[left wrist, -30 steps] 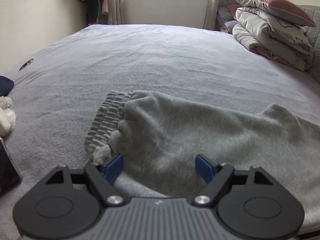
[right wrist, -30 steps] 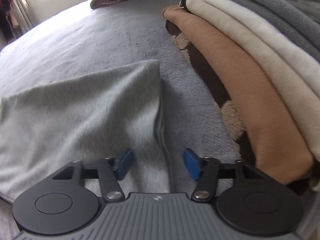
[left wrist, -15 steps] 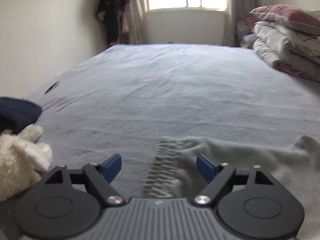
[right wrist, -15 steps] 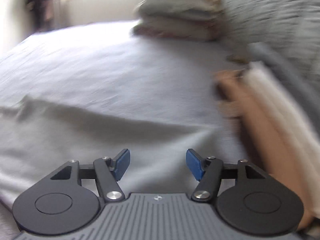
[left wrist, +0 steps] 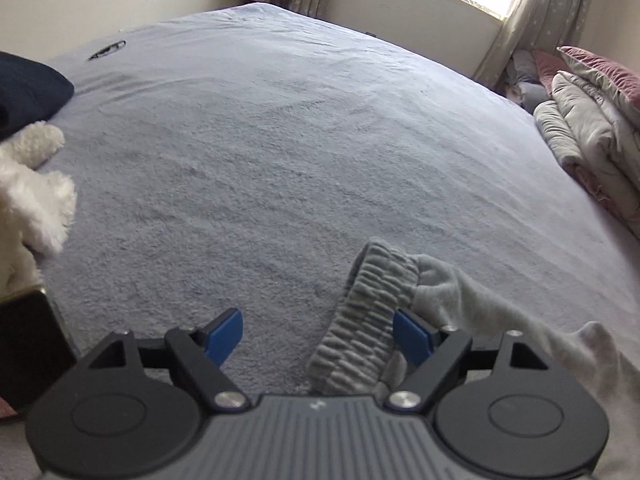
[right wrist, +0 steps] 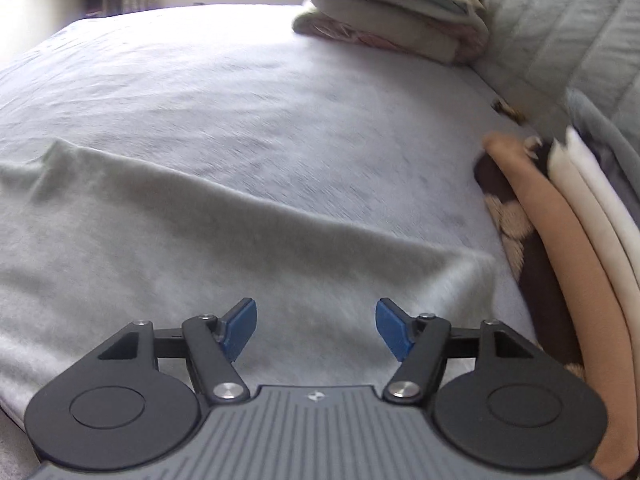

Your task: Fold clothes

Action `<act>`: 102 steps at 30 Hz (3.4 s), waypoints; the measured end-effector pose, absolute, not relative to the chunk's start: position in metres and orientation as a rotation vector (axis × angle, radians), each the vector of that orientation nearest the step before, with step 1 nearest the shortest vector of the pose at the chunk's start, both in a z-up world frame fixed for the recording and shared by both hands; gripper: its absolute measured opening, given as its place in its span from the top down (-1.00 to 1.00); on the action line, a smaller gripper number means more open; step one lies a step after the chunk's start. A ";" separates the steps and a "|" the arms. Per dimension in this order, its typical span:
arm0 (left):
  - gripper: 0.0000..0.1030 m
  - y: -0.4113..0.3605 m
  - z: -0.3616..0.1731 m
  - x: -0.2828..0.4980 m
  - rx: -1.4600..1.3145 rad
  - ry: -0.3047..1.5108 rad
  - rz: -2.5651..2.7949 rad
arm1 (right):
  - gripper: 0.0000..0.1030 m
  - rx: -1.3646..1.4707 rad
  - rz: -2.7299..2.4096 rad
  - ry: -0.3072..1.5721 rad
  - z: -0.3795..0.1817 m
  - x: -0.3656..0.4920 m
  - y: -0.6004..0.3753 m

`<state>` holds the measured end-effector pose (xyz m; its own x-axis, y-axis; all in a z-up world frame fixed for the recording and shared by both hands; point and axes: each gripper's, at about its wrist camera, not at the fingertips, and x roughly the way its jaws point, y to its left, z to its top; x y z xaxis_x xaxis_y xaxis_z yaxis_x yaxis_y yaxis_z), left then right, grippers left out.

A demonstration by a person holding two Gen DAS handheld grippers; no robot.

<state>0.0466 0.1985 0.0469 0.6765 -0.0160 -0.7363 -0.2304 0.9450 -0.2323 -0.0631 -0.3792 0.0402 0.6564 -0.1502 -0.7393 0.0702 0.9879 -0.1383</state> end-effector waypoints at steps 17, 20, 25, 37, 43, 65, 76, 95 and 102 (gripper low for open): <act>0.41 0.201 0.041 0.036 -0.380 0.817 0.078 | -0.36 -0.178 -0.042 0.844 0.049 -0.058 -0.339; 0.40 0.208 0.038 0.036 -0.420 0.824 0.060 | -0.36 -0.184 -0.034 0.843 0.049 -0.057 -0.336; 0.02 0.213 0.034 0.035 -0.413 0.826 0.060 | -0.37 -0.198 -0.022 0.841 0.050 -0.058 -0.331; 0.60 0.204 0.037 0.029 -0.390 0.771 0.042 | -0.37 -0.221 -0.008 0.844 0.050 -0.057 -0.321; 0.75 0.206 0.050 0.016 -0.413 0.755 0.070 | -0.37 -0.213 -0.010 0.848 0.050 -0.056 -0.323; 0.03 0.233 0.021 -0.004 -0.718 0.879 0.162 | -0.37 -0.229 0.013 0.862 0.047 -0.053 -0.311; -0.32 0.233 0.010 -0.024 -1.014 0.730 0.170 | -0.37 -0.264 0.035 0.873 0.044 -0.050 -0.299; -0.38 0.209 0.001 0.011 -1.042 0.737 0.249 | -0.38 -0.286 0.054 0.877 0.043 -0.050 -0.292; 0.22 0.211 0.007 0.004 -1.002 0.713 0.253 | -0.38 -0.275 0.048 0.874 0.044 -0.053 -0.295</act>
<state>0.0043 0.2107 0.0066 0.7494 -0.1213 -0.6509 -0.5043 0.5325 -0.6798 -0.0525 -0.2954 0.0443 0.6434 -0.0701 -0.7623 -0.1537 0.9637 -0.2184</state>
